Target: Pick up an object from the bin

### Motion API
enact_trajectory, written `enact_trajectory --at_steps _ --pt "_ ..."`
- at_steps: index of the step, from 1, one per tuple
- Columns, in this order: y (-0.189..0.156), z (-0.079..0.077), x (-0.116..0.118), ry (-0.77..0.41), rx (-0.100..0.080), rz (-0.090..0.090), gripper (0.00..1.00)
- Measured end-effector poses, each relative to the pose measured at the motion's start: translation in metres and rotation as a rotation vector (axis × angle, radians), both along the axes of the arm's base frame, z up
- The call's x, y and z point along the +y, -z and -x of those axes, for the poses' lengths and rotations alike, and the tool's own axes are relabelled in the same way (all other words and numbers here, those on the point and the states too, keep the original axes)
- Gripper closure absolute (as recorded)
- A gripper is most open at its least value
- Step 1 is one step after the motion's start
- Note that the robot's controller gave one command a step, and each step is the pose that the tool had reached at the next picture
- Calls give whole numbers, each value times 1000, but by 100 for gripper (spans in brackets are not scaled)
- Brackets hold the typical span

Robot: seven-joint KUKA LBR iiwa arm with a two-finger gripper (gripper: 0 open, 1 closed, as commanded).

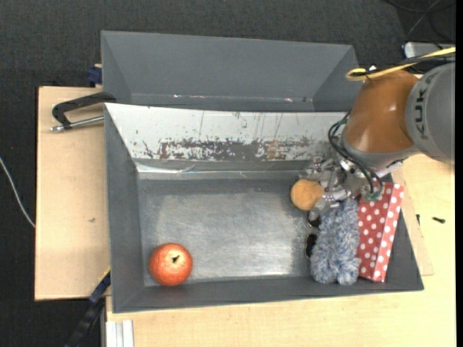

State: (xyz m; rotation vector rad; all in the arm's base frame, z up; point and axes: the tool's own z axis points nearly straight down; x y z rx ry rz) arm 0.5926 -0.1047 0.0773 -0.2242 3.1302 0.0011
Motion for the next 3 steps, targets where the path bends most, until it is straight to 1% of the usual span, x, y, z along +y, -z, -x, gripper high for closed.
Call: enact_trajectory --at_steps 1,2,3 --pt "-1 1 0 -1 1 0 100" --pt "-52 5 -3 -9 5 -1 0" --pt "-123 7 -8 -20 -3 1 100"
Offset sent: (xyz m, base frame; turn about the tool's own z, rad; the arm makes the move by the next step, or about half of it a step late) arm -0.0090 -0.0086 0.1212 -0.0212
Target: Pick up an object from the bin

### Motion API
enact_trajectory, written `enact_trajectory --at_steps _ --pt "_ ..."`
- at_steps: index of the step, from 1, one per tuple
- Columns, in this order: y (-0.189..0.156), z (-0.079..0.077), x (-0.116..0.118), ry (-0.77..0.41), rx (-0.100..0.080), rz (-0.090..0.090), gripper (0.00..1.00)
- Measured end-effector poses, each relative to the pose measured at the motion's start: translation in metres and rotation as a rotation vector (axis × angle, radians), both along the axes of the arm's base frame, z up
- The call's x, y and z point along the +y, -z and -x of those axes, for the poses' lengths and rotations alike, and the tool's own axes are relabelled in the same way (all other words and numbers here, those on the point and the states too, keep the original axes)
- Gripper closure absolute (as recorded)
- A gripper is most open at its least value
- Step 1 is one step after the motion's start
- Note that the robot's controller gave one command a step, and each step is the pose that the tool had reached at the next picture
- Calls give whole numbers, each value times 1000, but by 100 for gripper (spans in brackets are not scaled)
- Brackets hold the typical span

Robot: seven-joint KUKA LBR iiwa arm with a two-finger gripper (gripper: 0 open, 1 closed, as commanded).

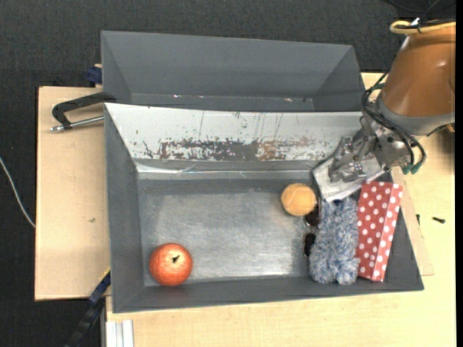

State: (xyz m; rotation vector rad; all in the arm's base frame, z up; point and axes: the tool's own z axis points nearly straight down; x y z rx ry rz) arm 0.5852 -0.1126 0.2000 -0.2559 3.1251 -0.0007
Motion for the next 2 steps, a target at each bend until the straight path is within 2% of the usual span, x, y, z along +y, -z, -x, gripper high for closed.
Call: enact_trajectory --at_steps 1,2 --pt "0 0 0 0 0 0 100" --pt "13 9 1 -112 -3 1 100"
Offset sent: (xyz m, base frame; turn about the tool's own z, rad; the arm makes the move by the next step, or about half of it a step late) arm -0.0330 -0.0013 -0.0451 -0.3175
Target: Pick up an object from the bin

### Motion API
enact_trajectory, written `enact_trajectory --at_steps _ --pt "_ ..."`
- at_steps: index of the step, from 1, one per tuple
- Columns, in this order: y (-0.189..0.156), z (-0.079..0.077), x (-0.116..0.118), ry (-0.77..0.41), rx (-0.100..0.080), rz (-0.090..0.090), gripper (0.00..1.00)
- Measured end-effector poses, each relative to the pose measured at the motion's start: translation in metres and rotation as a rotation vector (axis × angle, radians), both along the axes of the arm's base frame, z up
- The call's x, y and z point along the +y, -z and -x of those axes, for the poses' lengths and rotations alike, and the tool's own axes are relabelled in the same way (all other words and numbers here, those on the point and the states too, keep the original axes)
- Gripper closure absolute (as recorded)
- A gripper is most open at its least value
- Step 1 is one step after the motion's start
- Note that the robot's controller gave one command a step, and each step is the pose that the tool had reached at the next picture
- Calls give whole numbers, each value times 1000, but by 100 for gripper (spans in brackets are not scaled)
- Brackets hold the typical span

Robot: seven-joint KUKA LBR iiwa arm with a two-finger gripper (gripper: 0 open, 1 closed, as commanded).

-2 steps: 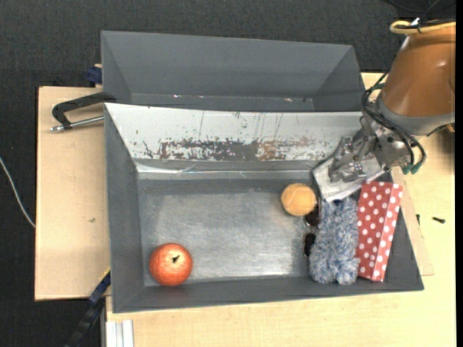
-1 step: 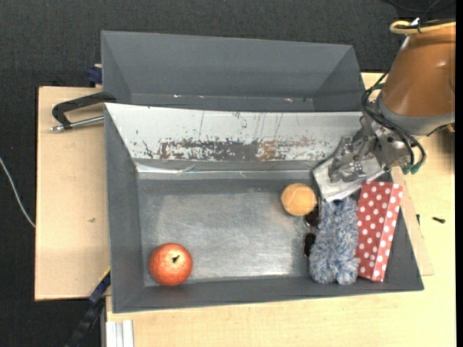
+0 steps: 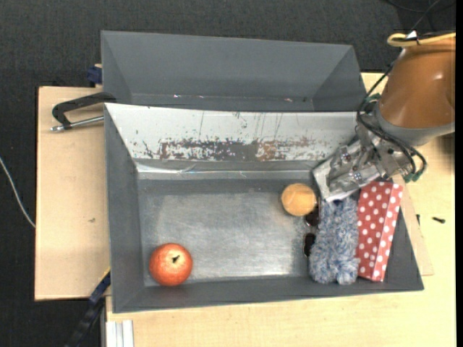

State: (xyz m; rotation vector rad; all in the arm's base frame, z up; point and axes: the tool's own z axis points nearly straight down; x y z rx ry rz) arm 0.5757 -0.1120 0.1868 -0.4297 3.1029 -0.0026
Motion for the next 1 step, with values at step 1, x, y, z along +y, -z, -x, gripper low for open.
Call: enact_trajectory --at_steps 1 --pt "32 39 5 -155 6 -1 0"
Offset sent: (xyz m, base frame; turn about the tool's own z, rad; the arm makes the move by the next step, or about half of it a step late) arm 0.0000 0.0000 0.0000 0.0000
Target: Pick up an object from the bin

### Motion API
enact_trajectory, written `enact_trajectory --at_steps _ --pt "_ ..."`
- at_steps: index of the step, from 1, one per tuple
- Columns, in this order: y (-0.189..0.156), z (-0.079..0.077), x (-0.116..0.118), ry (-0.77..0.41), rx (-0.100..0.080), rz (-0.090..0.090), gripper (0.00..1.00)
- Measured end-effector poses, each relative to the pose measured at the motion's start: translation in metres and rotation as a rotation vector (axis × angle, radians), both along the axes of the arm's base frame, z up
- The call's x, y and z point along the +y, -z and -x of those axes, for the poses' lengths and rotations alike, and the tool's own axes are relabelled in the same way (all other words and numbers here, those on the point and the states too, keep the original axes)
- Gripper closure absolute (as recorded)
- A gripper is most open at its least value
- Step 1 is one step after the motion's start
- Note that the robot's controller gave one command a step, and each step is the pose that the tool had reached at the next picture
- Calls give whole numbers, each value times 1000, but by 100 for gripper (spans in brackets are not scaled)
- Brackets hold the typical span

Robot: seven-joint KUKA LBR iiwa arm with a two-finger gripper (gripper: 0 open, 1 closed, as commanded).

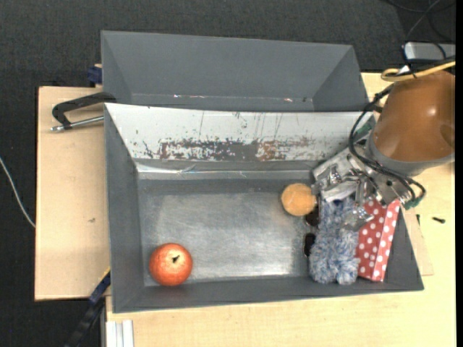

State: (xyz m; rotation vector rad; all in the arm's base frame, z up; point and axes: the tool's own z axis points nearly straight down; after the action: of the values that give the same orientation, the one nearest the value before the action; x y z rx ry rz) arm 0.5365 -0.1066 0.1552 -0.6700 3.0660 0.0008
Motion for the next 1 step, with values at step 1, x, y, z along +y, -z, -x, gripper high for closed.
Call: enact_trajectory --at_steps 1 --pt "0 0 0 0 0 0 0"
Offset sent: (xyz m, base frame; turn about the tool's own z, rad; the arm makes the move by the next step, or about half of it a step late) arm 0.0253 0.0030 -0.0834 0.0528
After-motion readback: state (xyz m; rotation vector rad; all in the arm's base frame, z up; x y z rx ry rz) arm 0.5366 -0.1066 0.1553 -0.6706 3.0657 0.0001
